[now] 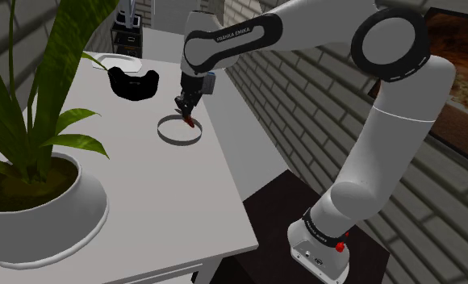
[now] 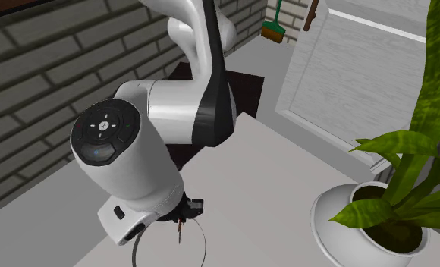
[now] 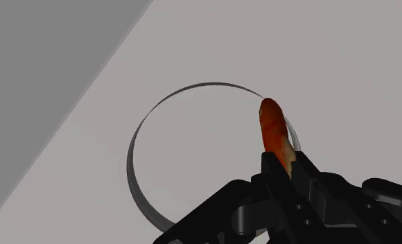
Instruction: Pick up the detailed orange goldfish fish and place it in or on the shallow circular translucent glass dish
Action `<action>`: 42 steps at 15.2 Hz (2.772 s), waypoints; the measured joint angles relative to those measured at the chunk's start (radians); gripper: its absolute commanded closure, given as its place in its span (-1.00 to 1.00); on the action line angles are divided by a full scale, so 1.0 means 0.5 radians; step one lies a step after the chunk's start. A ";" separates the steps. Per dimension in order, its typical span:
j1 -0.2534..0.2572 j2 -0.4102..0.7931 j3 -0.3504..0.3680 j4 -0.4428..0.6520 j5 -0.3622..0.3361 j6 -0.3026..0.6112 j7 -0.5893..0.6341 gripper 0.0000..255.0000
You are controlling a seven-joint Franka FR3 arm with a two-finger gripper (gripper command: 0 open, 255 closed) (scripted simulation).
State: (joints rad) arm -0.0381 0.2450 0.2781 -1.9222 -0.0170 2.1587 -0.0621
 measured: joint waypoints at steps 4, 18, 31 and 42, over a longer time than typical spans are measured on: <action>-0.019 0.252 -0.045 0.371 -0.058 -0.129 -0.053 1.00; -0.014 0.449 -0.077 0.294 -0.107 0.140 -0.058 1.00; -0.010 0.480 -0.082 0.294 -0.115 0.171 -0.055 -1.00; -0.030 0.351 -0.065 0.369 -0.080 -0.030 -0.077 -1.00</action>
State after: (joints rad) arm -0.0531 0.4205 0.2458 -1.7378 -0.0572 2.1438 -0.1004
